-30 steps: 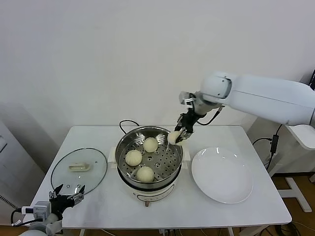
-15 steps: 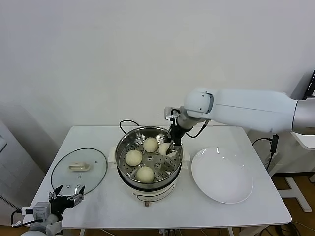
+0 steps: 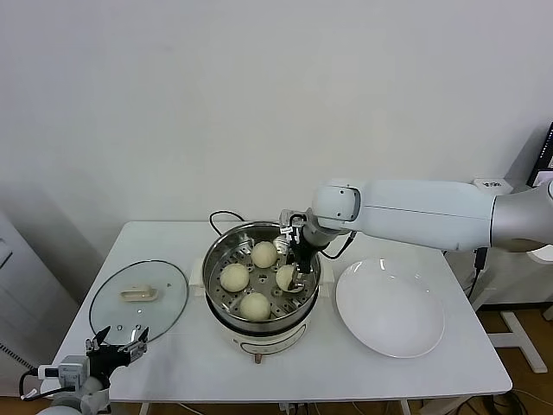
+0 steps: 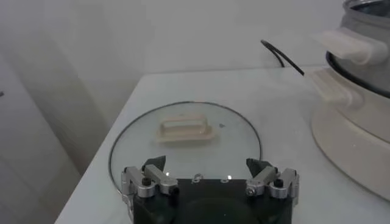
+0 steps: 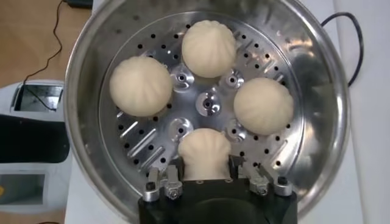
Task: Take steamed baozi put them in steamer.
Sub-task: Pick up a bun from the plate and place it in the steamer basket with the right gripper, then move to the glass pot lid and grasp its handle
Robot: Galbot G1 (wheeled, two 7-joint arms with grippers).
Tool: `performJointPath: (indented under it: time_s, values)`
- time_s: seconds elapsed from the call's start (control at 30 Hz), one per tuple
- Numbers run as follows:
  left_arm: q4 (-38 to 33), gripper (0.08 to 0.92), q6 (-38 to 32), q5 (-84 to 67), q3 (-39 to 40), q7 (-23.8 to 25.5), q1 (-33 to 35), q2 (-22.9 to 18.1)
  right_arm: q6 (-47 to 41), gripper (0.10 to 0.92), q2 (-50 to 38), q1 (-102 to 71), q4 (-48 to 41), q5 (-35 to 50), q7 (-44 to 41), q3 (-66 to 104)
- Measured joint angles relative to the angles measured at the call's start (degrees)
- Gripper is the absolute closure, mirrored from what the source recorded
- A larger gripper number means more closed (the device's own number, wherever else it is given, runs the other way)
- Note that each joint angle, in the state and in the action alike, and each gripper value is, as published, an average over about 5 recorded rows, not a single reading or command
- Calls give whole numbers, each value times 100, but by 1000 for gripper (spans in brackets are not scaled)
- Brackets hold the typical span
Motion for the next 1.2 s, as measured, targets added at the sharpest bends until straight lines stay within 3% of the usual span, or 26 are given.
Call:
performJointPath:
  time_s: [0.13,0.27,0.7,1.2]
  values:
    - [-1,177,0,0,-2,0,-2,3,-21,257,-47,-11,15,28,-2,54]
    - [-4,177,0,0,-4,0,-8,11,-26,207,-169,24,5,90,-53,175]
    - [-10,177,23,-38,-83,-4,-117,20,370,203,-1203,-711,-206,616,376,1835]
    - [16,177,-24,-88,-128,87,-354,-31,1809,203,-2250,-4354,144,340,2451,6038]
